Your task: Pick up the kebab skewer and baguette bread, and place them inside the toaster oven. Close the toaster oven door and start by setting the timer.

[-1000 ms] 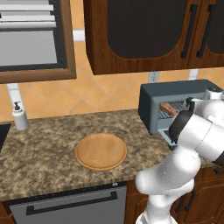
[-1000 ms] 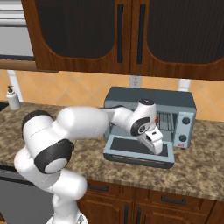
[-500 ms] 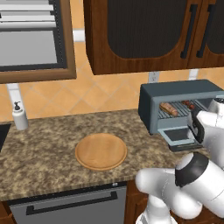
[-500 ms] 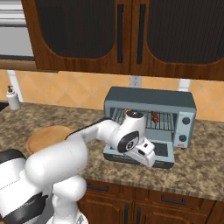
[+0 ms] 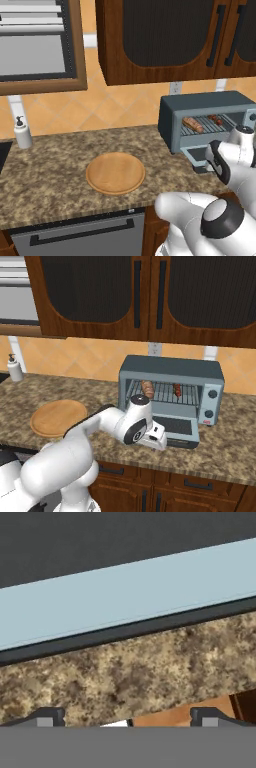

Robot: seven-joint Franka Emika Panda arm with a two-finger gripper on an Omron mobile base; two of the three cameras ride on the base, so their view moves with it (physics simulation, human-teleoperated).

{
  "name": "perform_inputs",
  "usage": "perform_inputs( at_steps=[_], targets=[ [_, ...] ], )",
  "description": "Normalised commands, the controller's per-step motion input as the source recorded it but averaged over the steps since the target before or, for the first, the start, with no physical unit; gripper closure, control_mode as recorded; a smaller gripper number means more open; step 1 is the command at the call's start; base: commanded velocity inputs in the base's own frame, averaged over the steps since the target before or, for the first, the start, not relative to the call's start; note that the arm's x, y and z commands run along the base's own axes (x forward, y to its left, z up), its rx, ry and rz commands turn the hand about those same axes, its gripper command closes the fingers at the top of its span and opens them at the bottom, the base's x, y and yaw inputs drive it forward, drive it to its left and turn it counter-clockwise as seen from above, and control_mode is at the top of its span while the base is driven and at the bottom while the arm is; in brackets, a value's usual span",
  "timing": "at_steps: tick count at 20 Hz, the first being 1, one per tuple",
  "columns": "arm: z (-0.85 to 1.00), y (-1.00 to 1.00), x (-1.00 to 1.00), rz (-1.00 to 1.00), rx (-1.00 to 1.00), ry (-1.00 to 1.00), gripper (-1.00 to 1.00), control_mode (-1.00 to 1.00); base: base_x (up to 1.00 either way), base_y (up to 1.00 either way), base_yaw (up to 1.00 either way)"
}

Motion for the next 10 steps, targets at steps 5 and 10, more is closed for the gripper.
perform_inputs(
  at_steps=[5, 10],
  targets=[
    [-0.21, 0.00, 0.13, 0.09, 0.00, -0.03, -1.00, -1.00, 0.00, 0.00, 0.00],
    [-0.07, 0.00, 0.30, 0.00, 0.00, 0.00, -1.00, -1.00, 0.00, 0.00, 0.00]
  ],
)
